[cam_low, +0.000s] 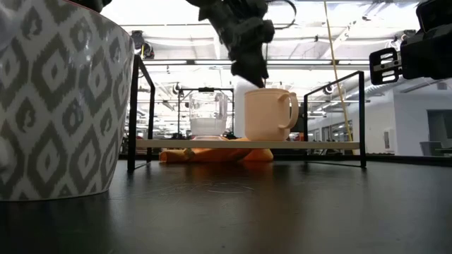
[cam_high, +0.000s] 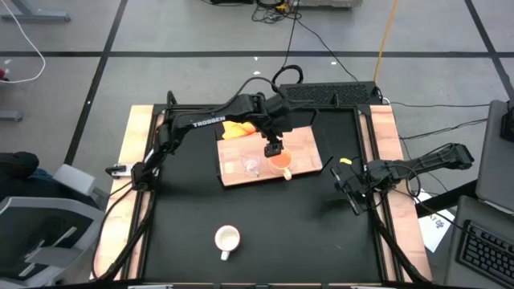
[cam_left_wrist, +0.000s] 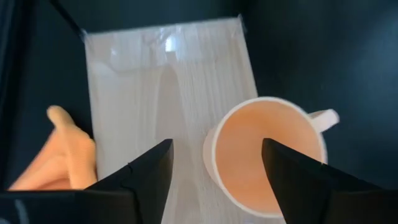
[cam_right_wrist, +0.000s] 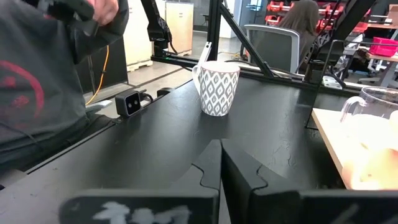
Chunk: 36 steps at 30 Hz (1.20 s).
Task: Stack small to large cups/mugs on shelf
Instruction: Put the orange mug on the shelf
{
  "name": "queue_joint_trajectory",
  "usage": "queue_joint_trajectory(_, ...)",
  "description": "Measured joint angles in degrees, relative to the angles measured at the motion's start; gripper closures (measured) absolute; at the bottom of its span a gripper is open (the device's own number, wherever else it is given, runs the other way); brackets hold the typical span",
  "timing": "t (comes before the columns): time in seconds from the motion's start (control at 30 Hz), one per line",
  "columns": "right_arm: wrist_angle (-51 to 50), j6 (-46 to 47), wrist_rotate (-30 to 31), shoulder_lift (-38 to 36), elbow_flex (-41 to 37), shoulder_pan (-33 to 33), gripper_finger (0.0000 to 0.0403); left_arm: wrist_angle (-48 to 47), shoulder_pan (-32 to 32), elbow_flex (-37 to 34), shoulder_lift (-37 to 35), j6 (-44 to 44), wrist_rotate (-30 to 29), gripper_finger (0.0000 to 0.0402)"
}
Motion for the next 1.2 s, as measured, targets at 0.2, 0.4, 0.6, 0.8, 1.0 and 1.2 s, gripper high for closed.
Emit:
queue_joint_trajectory(0.2,0.02,0.00,-0.01,0.00,0.02,-0.01,0.0403,-0.59,-0.42,0.00,-3.81,-0.21,0.03,0.0167)
queue_joint_trajectory(0.4,0.25,0.37,0.00,0.02,0.02,-0.02,0.0403,-2.68,-1.32,0.02,-7.96,0.08,0.00,0.0250)
queue_joint_trajectory(0.6,1.01,0.39,0.00,-0.02,0.00,0.00,0.0403,-4.71,-2.08,0.04,-11.43,-0.73,-0.39,0.0388)
queue_joint_trajectory(0.8,0.90,1.83,-0.01,0.00,0.02,-0.01,0.0403,-7.58,-4.55,0.02,-14.43,-0.48,-6.52,0.0398)
queue_joint_trajectory(1.0,0.90,1.90,0.00,0.00,0.02,-0.02,0.0403,-7.72,-7.25,-1.68,-18.86,-0.53,-8.00,0.0400)
queue_joint_trajectory(1.2,0.91,1.86,0.00,-0.01,0.02,0.00,0.0403,-1.80,-11.02,-10.46,-25.83,-2.99,-14.12,0.0400)
